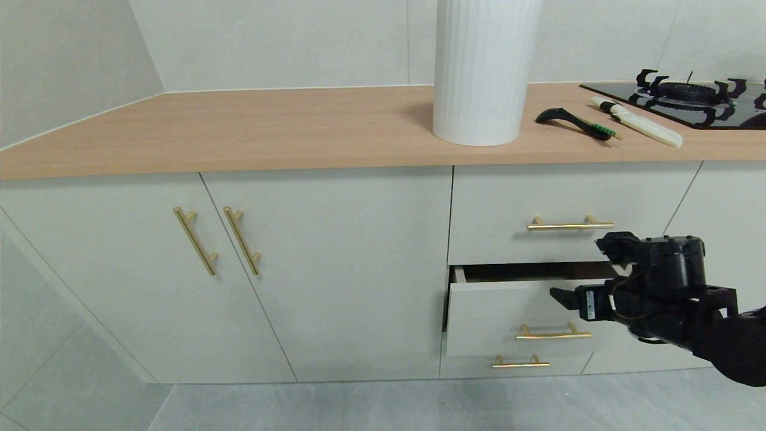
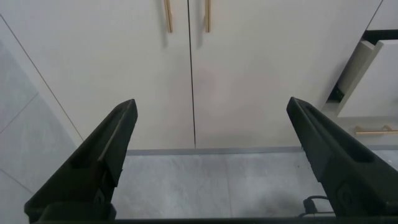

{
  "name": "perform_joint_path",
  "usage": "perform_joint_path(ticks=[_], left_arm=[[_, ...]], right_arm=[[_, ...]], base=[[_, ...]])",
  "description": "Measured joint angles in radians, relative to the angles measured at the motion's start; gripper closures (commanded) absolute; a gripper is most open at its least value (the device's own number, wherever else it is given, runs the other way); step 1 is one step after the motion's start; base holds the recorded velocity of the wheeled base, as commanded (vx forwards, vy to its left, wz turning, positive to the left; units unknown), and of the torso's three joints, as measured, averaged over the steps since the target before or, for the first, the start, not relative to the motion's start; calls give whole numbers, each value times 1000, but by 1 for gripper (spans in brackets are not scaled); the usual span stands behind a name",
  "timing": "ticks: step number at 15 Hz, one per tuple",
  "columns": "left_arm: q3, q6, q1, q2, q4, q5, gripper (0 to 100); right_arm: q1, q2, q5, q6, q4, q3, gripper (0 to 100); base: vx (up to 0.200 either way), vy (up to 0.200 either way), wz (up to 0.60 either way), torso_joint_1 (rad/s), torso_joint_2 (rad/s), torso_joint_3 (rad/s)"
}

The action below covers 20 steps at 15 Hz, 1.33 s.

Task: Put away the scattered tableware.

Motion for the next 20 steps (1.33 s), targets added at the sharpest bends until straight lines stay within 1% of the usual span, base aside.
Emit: perform_joint_path(ticks=[4, 7, 13, 20], left_arm=[[0, 0, 0, 0, 0, 0, 0], [0, 0, 0, 0, 0, 0, 0], [0, 0, 0, 0, 0, 0, 0], [0, 0, 0, 0, 0, 0, 0]], right_arm=[[24, -31, -10, 8, 0, -17, 0], [34, 19, -67, 12, -3, -96, 0], [46, 151, -97, 13, -150, -128, 0], [45, 242, -110, 37, -158, -157, 0]], base=[[0, 0, 0, 0, 0, 0], [0, 0, 0, 0, 0, 0], [0, 0, 0, 0, 0, 0], [0, 0, 0, 0, 0, 0]])
